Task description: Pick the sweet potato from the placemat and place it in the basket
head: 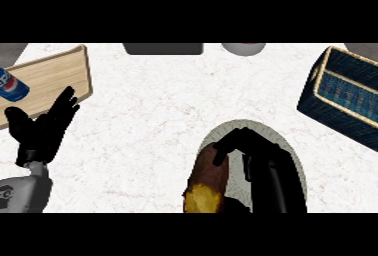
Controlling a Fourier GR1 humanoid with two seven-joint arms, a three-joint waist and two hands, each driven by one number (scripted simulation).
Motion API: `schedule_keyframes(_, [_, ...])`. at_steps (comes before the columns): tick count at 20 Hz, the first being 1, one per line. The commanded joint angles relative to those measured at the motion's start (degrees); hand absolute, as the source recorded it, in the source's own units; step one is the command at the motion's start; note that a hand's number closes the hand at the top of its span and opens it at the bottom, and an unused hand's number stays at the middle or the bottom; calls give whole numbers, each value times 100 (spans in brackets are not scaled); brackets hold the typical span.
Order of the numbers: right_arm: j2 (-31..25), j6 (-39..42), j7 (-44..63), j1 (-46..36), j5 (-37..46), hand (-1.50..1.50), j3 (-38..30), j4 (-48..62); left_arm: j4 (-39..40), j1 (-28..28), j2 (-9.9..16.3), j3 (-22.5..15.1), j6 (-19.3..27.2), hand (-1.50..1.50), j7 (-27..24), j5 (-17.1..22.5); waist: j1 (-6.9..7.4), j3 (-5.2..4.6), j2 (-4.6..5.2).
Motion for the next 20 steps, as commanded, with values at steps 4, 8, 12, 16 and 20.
schedule_keyframes(4, [15,688,2549,-2095,707,150,-177,-399,213,-12,206,163,-267,0,-130,100,38,-6,10])
schedule_keyframes(8, [14,1473,2730,-3149,558,150,-1025,-148,253,-178,40,44,-84,0,-87,-43,-3,-3,9])
schedule_keyframes(12, [-43,1759,2267,-3811,296,150,-2148,367,10,135,-86,-90,-37,0,-160,-148,17,5,17])
schedule_keyframes(16, [-225,1472,1874,-4265,468,150,-2747,1189,193,-168,-35,30,-39,0,-65,-82,14,6,42])
schedule_keyframes(20, [-577,1831,1855,-4693,497,150,-3271,1586,222,-217,-60,36,-39,0,1,-67,-11,6,35])
